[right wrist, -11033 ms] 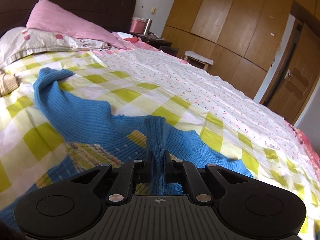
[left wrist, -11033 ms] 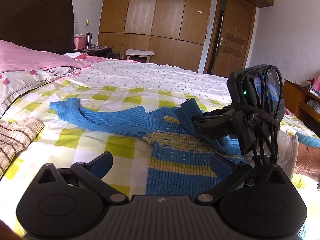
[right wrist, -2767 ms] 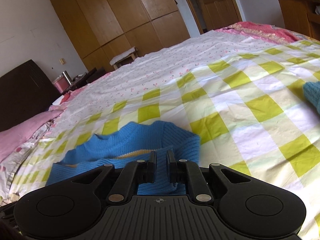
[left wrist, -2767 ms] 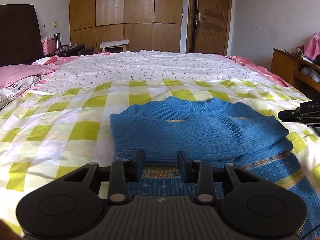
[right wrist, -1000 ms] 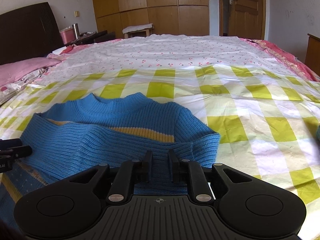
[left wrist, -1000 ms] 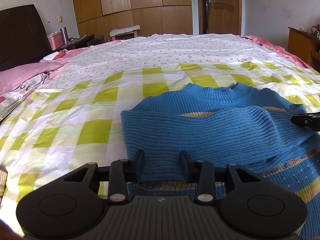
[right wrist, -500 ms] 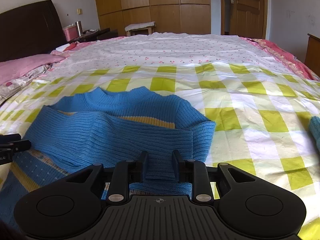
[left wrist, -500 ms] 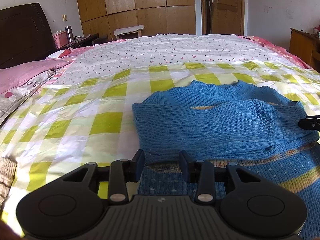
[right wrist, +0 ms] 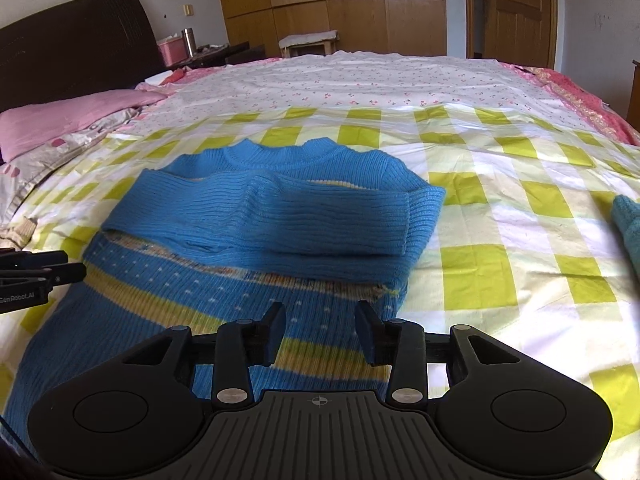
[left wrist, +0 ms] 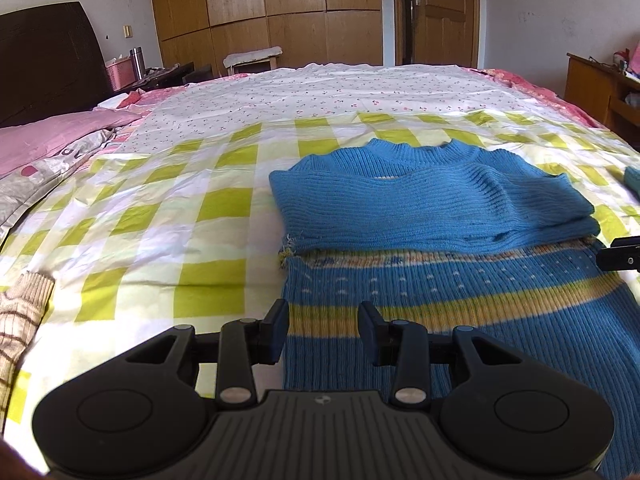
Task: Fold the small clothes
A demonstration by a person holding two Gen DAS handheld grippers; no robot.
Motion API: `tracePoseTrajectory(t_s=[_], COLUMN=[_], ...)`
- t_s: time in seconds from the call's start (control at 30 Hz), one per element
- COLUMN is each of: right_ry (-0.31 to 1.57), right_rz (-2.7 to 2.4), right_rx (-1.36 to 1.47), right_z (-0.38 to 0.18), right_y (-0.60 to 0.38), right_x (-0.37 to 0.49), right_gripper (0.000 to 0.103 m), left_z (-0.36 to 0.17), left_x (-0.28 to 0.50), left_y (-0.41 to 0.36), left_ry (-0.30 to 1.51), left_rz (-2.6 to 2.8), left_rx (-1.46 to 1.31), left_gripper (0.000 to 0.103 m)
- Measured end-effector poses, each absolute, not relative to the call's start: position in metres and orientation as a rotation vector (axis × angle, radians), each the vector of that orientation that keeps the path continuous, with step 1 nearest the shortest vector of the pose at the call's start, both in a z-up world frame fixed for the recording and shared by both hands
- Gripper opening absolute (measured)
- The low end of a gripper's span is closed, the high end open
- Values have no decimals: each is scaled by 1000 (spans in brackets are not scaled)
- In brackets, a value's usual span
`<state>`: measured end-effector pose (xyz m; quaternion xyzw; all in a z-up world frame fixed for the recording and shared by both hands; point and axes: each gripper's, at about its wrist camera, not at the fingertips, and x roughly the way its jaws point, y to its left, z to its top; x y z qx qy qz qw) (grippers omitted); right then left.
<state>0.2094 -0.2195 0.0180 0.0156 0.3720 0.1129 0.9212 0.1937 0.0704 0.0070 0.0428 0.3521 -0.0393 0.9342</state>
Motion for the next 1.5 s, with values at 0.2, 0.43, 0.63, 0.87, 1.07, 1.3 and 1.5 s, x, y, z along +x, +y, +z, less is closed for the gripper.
tracePoseTrajectory(t_s=[0.2,0.43,0.63,0.87,1.07,1.3,1.5], right_ry=[790,827,888,977,1012,1021,1027], right_rz=[246,255,265,275,284,319,329], right_rx=[58,104,157,151,173,210,250], right_z=[17,15,11,3,0,-1,-1], right_y=[-225,-236,-244,-250,-253,-249,-250], right_x=[178,145,122,85,64,58,61], right_gripper=[40,41,41,41,41,43,21], left_z=[5,3,0,-6,-8,-8,-10], left_x=[167,132,104,80,69,66,67], left_y=[74,79,90,100,101,105,108], left_ry=[738,763,808,860,881,903,914], left_rz=[-89,-104,-113,-128,-149,-166,-173], left_rx=[85,95,69,52,36,24,-25], left_gripper=[44,44,44,44,44,44,43])
